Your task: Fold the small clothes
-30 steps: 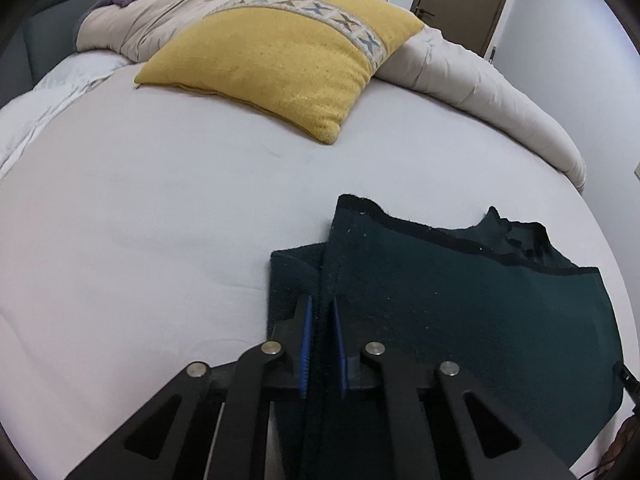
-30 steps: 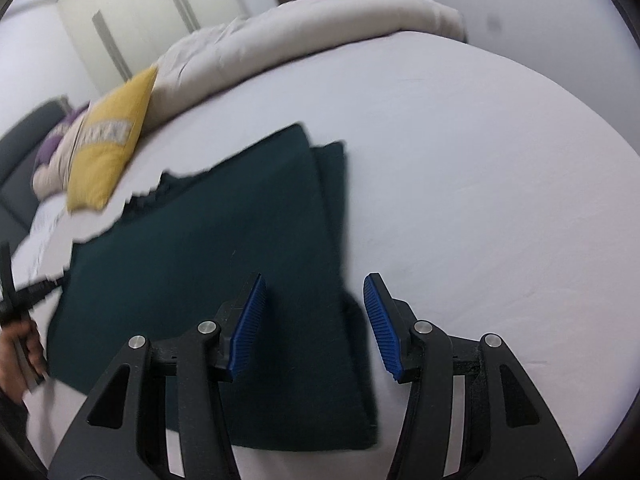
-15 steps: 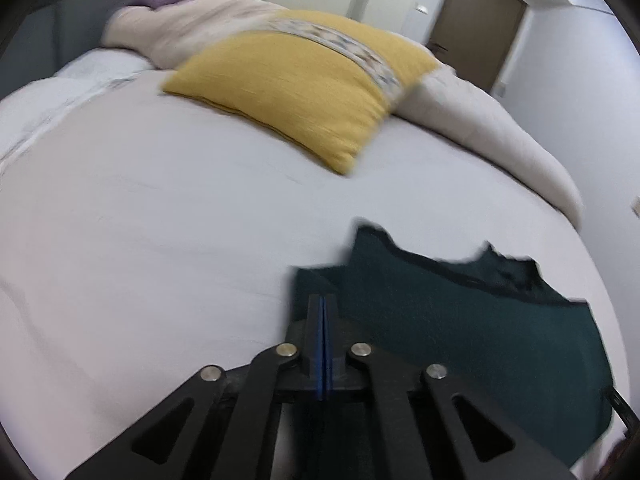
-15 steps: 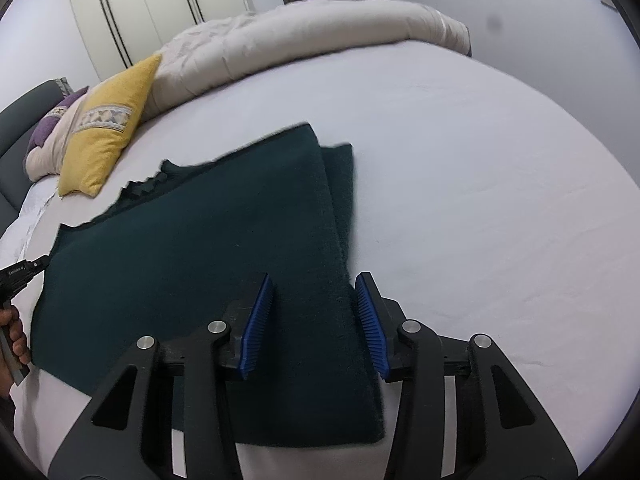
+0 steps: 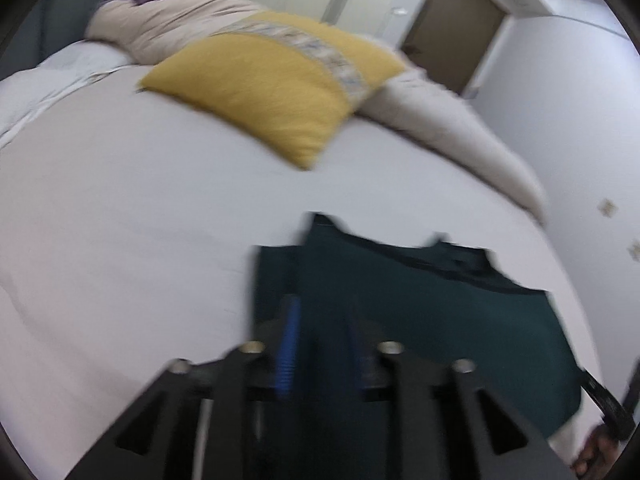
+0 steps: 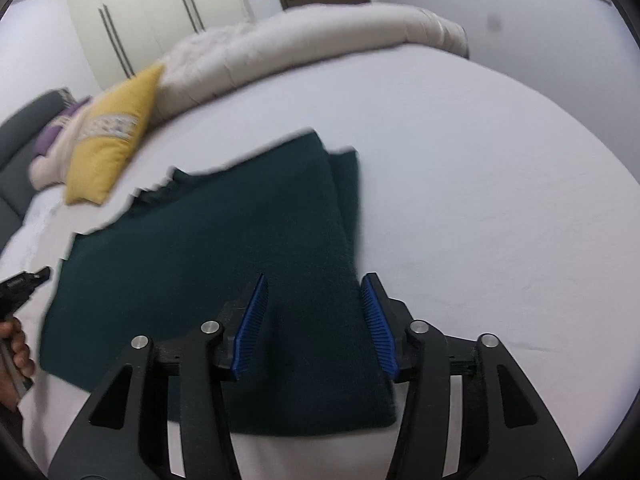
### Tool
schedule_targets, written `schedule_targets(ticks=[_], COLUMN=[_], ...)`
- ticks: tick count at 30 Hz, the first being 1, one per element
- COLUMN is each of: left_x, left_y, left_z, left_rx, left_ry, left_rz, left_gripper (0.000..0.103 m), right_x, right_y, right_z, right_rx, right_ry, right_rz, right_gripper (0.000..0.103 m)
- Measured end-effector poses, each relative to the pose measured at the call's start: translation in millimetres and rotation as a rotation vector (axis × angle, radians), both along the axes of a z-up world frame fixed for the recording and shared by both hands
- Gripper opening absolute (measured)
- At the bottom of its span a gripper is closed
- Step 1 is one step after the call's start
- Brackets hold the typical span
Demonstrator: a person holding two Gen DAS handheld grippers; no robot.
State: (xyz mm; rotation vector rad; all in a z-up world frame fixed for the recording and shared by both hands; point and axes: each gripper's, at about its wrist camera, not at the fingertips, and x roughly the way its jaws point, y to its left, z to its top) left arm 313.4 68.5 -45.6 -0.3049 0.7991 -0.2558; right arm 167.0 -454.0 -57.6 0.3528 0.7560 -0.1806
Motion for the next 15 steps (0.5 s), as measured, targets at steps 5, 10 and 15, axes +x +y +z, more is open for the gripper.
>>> schedule_targets(ticks=[5,10,15], left_x=[-11.2,-13.9,-26.9], left_y=[-40.5,-14.5,5.6], left_z=[-12.3,-31.9,-16.8], left_rx=[0.131,0.092,0.086], left_ry=[0.034,0.082,0.061], left_rz=[-0.103,-0.056,-0.026], left_gripper=[0.042,0.033,0.054], right_x=[2.1,7.2,-21.7], right_y=[27.7,25.1,-41.7], right_z=[18.4,-1.3,-9.4], right_rx=[0.059,0.038,0.092], right_ry=[-0.063,0.035,0.073], right_rz=[0.129,0.099,-0.206], right_gripper=[0.059,0.064,0.064])
